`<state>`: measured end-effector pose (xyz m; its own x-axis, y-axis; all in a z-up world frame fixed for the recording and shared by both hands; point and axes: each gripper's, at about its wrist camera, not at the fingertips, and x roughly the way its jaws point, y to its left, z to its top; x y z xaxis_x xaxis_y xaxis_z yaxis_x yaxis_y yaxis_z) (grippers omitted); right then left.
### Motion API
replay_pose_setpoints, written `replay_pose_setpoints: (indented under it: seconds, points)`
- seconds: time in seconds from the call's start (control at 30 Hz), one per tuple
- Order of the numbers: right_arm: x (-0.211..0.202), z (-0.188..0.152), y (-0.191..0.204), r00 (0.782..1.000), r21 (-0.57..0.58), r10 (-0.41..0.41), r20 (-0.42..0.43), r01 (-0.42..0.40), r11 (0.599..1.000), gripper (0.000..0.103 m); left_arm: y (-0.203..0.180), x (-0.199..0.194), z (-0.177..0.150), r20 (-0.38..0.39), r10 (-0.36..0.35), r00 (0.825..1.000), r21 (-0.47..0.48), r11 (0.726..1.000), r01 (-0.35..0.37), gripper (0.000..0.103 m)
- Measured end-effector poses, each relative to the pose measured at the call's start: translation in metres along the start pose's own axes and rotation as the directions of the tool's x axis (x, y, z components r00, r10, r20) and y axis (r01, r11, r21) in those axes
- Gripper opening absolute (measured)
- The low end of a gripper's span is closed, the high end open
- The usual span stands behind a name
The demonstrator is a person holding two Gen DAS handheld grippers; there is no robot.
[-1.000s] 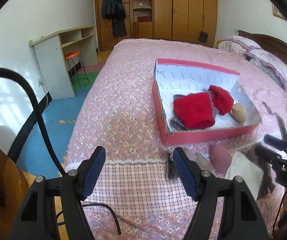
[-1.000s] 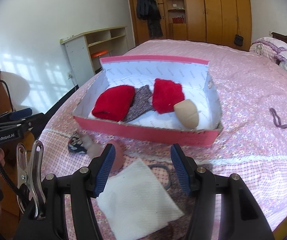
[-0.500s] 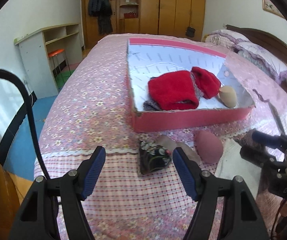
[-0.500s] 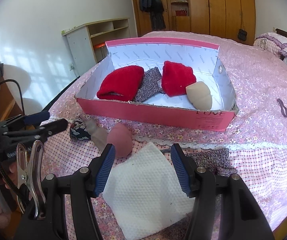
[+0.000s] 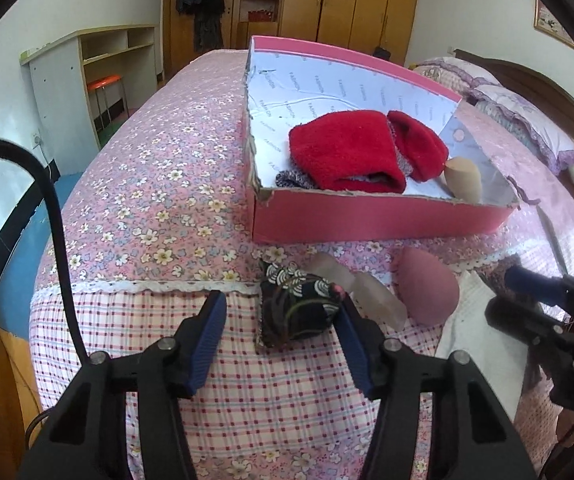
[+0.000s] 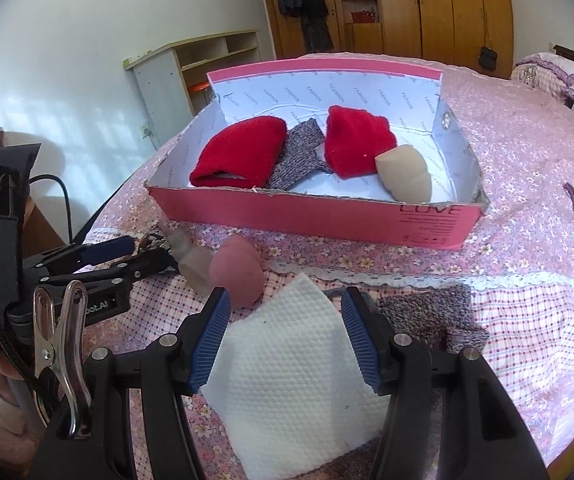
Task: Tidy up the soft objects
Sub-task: 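Grasp the patterned black pouch with the left tool while the right tool grasps the pink sponge egg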
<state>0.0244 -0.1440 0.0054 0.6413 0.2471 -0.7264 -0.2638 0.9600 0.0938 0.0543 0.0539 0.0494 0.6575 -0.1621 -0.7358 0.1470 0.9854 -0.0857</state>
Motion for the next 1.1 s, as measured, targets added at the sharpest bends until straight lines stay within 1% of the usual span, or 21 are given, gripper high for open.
replay_pose_setpoints:
  seconds: [0.1,0.2,0.37,0.43,0.5,0.7,0.8,0.87,0.93,0.97,1.0,1.1]
  points:
    - [0.003,0.002,0.006,1.000,-0.015,0.005,0.000,-0.005,1.000,0.059,-0.002,0.001,-0.001,0.004,-0.004,1.000,0.003,1.000,0.004,0.052]
    - [0.006,0.005,0.013,1.000,-0.026,0.025,0.002,-0.025,0.999,0.059,0.001,0.000,-0.003,0.004,-0.021,1.000,0.002,1.000,0.021,0.052]
    - [0.020,0.009,0.020,0.999,-0.035,0.044,-0.021,-0.045,0.998,0.059,0.003,0.000,-0.007,0.006,-0.034,0.999,-0.002,0.999,0.035,0.052]
    - [0.026,0.011,0.022,0.998,-0.033,0.055,-0.027,-0.056,0.998,0.057,0.007,0.001,-0.010,0.004,-0.043,0.999,-0.013,0.999,0.043,0.052]
    - [0.030,0.011,0.025,0.998,-0.036,0.059,-0.031,-0.060,0.998,0.052,0.007,0.002,-0.011,0.003,-0.051,0.999,-0.026,0.998,0.051,0.052]
    - [0.049,0.012,0.022,0.997,-0.005,0.064,-0.049,-0.064,0.998,0.048,0.009,0.004,-0.010,0.012,-0.065,0.998,-0.036,0.997,0.065,0.052]
    - [0.058,0.008,0.020,0.994,0.013,0.094,-0.064,-0.093,0.996,0.048,0.008,0.004,-0.012,0.022,-0.063,0.998,-0.019,0.998,0.063,0.052]
    - [0.060,0.006,0.021,0.993,0.008,0.095,-0.064,-0.095,0.995,0.048,0.006,0.005,-0.013,0.025,-0.061,0.998,-0.009,0.998,0.061,0.048]
    - [0.059,0.004,0.023,0.994,0.002,0.099,-0.054,-0.099,0.995,0.045,0.005,0.005,-0.013,0.027,-0.063,0.998,-0.004,0.998,0.064,0.039]
    - [0.059,0.004,0.023,0.993,0.002,0.108,-0.049,-0.108,0.994,0.040,0.004,0.005,-0.012,0.025,-0.071,0.997,-0.001,0.997,0.071,0.039]
    - [0.058,0.001,0.023,0.992,0.005,0.119,-0.044,-0.119,0.993,0.038,0.002,0.005,-0.012,0.024,-0.075,0.997,0.002,0.997,0.075,0.038]
    - [0.055,-0.002,0.026,0.993,-0.011,0.111,-0.027,-0.111,0.994,0.037,-0.002,0.002,-0.012,0.026,-0.070,0.997,0.014,0.998,0.069,0.036]
